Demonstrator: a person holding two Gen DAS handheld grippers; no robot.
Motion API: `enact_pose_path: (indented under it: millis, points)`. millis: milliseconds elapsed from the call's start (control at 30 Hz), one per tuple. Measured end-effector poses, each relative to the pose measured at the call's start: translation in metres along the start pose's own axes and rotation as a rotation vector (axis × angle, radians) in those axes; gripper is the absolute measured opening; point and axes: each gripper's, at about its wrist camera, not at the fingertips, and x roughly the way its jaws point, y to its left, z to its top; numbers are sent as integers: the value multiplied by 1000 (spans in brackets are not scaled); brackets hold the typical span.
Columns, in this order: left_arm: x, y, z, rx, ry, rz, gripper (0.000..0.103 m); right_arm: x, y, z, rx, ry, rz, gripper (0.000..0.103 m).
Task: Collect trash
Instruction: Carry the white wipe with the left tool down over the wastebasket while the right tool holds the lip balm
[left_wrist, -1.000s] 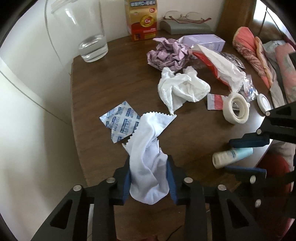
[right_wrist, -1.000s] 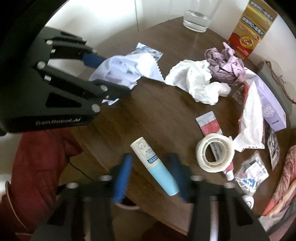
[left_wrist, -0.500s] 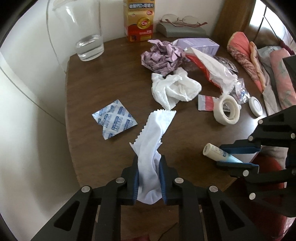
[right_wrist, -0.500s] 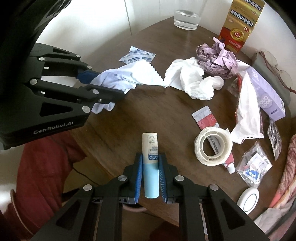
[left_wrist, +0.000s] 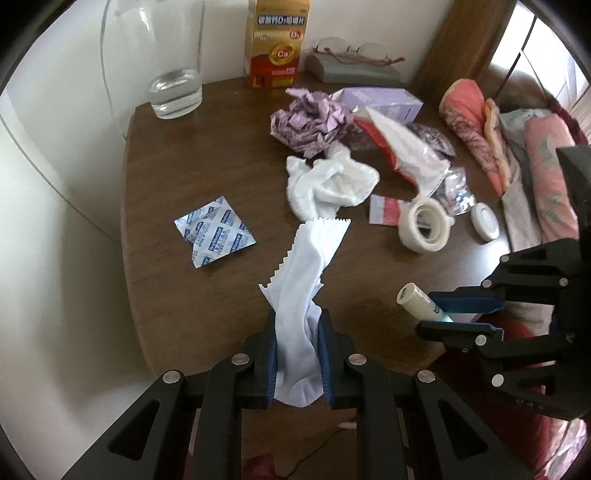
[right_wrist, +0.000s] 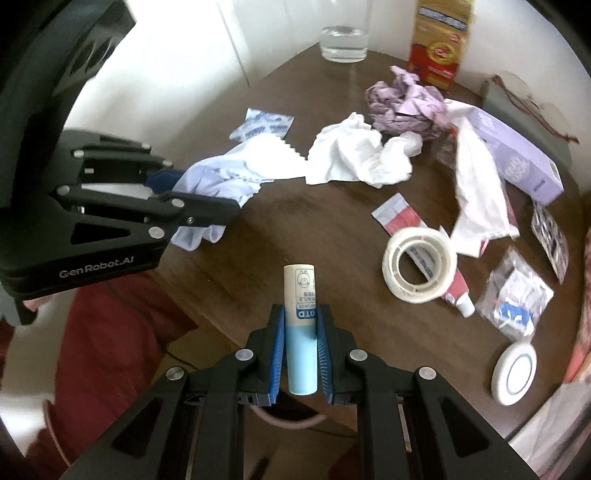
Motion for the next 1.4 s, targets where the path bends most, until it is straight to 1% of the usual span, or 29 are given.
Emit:
enact_pose_path:
  millis: [133,300,367,433,533,600,633,700,867,933,1100,1267,1400]
  points:
    - [-15,-6,-4,7,-22,-12,20,-16,-11,-11,45,-50,36,16]
    - [-31,-21,-24,9,-43,-38,20,-37,-18,-29,77,-106,66,16]
    - [-37,-31,-37,7,-50,-51,20,-47,-19,-41,89,-132,75,16]
    - [-41,-41,-48,5,-61,-53,20,-59,-16,-60,105,-157,81,17]
    - [-47,-57,-67,1,-93,-61,20,-73,-12,-84,138,-188,92,17]
    - [-45,-66,-82,-8,-99,-79,20,-80,-5,-99,160,-204,94,17]
    - [-44,-71,-88,-8,-100,-83,20,-85,-4,-113,177,-215,102,17]
    - [-39,-82,-102,0,-99,-79,20,-87,1,-124,204,-228,108,17]
    - [-17,-104,-134,-27,-71,-87,20,-88,2,-167,280,-248,121,17]
    - [-5,-112,-144,-26,-51,-74,20,-81,2,-180,306,-243,128,17]
    - [31,-125,-162,-44,9,-73,20,-69,2,-217,357,-220,146,17]
    - [77,-130,-167,-83,98,-79,20,-61,-4,-233,405,-217,162,17]
    - [108,-132,-166,-83,172,-81,20,-58,-9,-241,435,-211,156,17]
